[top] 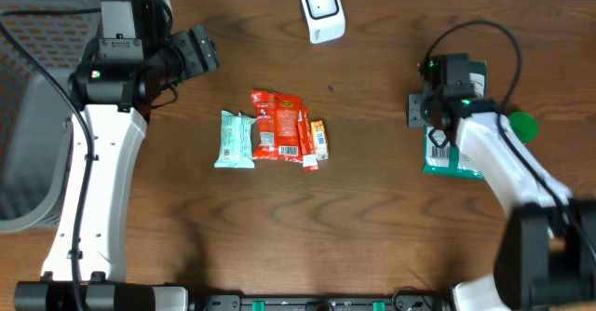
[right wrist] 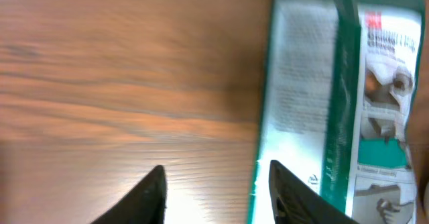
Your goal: Scan the item barcode
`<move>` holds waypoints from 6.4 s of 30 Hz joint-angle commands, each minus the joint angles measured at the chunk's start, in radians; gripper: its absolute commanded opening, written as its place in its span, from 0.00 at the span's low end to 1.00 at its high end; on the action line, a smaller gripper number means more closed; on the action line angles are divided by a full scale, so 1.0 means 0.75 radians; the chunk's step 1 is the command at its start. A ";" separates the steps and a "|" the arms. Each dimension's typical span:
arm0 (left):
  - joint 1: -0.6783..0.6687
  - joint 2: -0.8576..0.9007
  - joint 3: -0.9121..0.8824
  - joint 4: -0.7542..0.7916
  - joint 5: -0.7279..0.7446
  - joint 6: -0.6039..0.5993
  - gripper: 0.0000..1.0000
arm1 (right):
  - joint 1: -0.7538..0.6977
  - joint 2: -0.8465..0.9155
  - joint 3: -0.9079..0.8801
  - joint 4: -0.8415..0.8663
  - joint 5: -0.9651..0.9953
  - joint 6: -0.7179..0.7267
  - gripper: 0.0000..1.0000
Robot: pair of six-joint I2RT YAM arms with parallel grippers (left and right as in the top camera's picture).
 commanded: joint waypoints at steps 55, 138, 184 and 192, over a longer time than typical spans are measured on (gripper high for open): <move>0.004 -0.010 0.005 0.001 -0.003 0.010 0.88 | 0.661 0.481 0.407 -0.332 -0.025 0.245 0.37; 0.004 -0.010 0.005 0.001 -0.003 0.010 0.88 | 0.145 0.124 0.216 -0.323 -0.477 0.150 0.52; 0.004 -0.010 0.005 0.001 -0.003 0.010 0.88 | 0.077 0.472 0.188 -0.227 -0.562 0.139 0.19; 0.004 -0.010 0.005 0.000 -0.003 0.010 0.88 | 0.076 0.470 0.190 -0.220 -0.546 0.074 0.01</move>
